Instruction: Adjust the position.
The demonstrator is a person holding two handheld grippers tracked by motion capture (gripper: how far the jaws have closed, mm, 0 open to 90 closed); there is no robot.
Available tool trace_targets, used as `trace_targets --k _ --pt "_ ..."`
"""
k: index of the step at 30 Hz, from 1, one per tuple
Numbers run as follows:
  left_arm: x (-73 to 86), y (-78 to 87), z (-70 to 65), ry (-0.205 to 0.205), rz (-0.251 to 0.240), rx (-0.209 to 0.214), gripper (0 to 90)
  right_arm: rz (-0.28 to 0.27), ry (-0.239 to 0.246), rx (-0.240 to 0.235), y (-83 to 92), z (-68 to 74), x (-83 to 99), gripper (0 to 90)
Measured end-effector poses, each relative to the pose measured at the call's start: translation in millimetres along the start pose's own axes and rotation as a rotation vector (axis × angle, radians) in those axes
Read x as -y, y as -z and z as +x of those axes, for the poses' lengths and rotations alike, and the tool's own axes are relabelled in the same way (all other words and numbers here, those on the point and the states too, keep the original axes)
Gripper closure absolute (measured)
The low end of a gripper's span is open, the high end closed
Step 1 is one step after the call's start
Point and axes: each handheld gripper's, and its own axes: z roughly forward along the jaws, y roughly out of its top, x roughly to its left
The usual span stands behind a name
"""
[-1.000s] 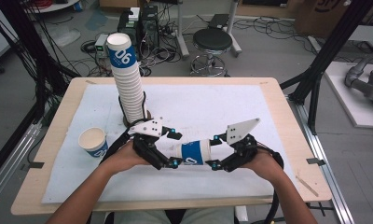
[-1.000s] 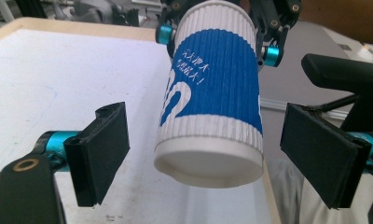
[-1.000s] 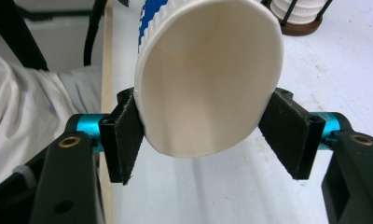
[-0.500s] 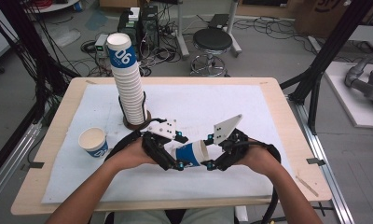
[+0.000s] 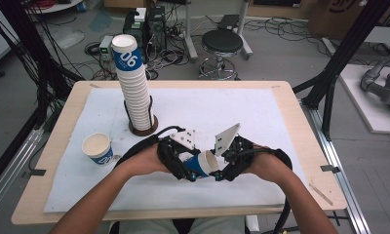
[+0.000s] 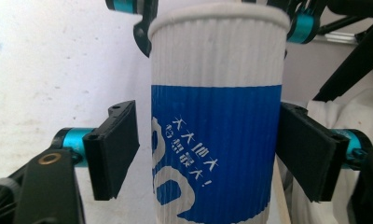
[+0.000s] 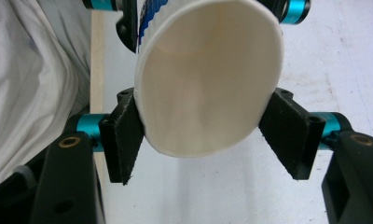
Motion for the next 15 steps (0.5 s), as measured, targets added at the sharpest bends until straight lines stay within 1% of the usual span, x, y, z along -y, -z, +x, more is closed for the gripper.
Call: trace_targets --k 5,6,11,14,15 --pt "-0.3 -3.6 -0.1 -0.013 0.014 0.015 30.6 0.016 0.013 0.005 -1.4 0.3 0.0 33.1" --pt "-0.2 -4.6 -0.3 -0.015 0.013 0.014 30.7 0.020 0.007 0.001 -1.7 1.0 0.1 33.1" --pt "0.2 -8.3 -1.4 -0.023 0.025 0.014 31.1 0.030 0.015 0.001 -2.7 1.6 -0.2 33.1" --pt "1.9 -8.9 -1.6 -0.027 0.011 0.004 30.9 0.029 0.010 -0.002 -3.3 1.8 0.0 30.9" --pt "3.1 -8.7 -1.7 -0.025 -0.005 -0.003 30.7 0.025 0.000 -0.004 -2.9 1.5 0.6 29.7"
